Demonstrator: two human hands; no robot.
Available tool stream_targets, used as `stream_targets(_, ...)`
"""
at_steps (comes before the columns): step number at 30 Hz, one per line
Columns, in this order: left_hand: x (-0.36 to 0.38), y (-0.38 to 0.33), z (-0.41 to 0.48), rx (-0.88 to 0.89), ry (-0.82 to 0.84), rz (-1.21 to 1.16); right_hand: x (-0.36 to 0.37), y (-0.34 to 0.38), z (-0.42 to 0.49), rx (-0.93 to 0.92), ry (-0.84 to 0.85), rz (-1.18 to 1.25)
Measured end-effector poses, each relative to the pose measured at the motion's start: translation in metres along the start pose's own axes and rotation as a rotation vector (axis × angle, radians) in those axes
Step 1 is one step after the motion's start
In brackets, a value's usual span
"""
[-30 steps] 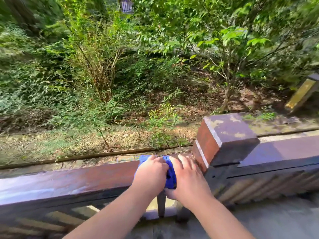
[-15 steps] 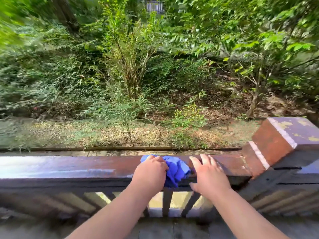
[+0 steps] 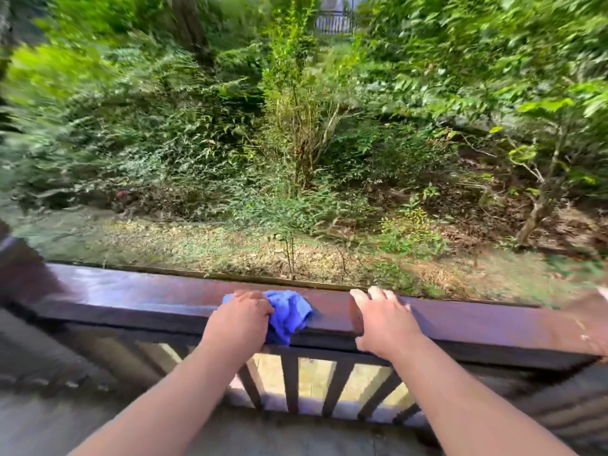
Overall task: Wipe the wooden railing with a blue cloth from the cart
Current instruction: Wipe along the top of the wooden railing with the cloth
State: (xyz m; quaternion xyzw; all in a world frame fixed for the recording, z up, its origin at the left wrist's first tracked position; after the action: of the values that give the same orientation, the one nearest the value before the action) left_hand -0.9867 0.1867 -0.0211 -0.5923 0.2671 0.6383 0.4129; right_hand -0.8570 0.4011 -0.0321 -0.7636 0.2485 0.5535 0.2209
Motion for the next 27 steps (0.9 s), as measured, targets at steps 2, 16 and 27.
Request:
stream_targets(2, -0.005, 0.024, -0.012, -0.024, 0.013, 0.012, 0.000, 0.002, 0.001, 0.020, 0.009, 0.004)
stream_targets(16, -0.015, 0.065, -0.028, -0.291, 0.077, 0.016, 0.009, 0.055, 0.010, -0.104, -0.023, 0.123)
stream_targets(27, -0.008, 0.069, -0.029, -0.216, 0.111, 0.050, -0.004, 0.167, 0.006, -0.233, -0.007, 0.089)
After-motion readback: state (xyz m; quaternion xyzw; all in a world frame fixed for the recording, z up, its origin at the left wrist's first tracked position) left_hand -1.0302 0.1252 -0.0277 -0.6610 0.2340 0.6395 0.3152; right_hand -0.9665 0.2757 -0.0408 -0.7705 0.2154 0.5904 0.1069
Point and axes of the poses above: each hand's wrist, its own z-axis towards the middle knuckle, its own x-axis out of the palm, y = z × x, the point moved 9 cm from there along z, towards the middle knuckle, and after that the axes turned 13 degrees about x, right-handed, at the moved point
